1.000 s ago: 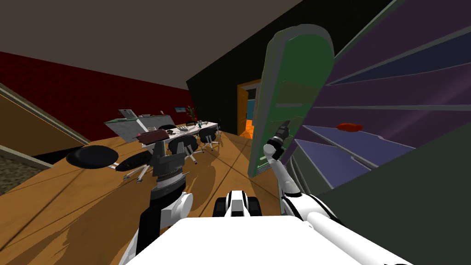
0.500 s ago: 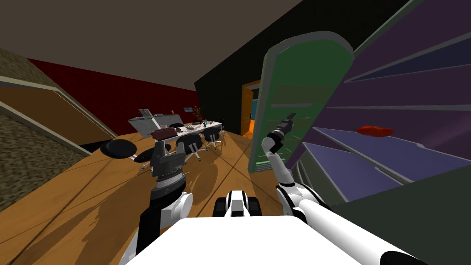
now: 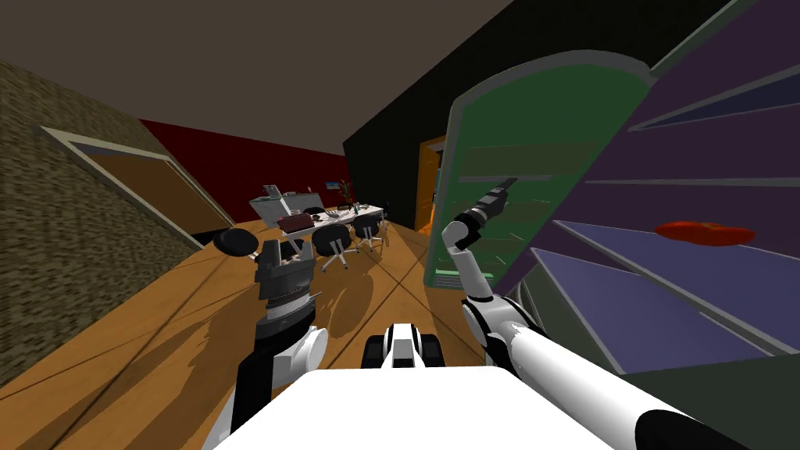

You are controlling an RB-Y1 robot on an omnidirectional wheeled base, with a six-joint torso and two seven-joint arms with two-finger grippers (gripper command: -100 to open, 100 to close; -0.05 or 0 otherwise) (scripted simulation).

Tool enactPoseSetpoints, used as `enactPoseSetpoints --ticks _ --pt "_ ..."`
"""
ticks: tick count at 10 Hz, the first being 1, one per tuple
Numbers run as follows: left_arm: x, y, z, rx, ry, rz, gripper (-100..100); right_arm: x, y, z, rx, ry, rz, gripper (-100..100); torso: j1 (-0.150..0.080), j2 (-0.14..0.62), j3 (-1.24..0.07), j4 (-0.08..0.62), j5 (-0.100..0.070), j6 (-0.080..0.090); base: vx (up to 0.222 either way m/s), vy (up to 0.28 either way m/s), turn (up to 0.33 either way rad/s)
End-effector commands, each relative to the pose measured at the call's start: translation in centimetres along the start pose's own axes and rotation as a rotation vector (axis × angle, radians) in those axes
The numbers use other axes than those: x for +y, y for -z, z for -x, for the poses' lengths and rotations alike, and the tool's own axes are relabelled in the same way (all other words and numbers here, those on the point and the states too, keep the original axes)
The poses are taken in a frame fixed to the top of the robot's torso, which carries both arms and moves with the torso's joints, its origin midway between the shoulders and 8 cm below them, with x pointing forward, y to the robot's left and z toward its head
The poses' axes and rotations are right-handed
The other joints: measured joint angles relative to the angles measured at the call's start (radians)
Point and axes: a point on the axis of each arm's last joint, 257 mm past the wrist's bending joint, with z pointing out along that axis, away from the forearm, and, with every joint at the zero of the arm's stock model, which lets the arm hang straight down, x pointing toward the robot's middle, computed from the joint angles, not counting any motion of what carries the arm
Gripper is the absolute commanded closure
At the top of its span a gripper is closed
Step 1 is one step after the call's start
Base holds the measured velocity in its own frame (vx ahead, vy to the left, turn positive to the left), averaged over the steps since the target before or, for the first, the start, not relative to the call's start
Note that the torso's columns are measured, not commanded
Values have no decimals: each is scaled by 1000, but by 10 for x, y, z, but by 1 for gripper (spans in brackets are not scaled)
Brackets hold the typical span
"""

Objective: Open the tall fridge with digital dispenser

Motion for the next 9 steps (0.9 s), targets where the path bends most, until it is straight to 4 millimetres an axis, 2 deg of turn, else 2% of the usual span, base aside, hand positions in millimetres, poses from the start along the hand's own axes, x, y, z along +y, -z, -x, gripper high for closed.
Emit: enactPoseSetpoints --ticks 1,4,9 --pt "0 0 0 0 0 0 0 -20 -9 -8 54 -10 28 -100 -2 1 1 0 0 0 -31 -78 123" --pt "0 0 0 0 0 0 0 -41 -18 -19 110 -32 70 -100 1 -2 -1 -1 0 1 -23 -60 162" --pt "0 0 0 0 0 0 0 -56 -24 -29 151 -9 119 -100 0 0 0 0 0 0 -41 -60 136"
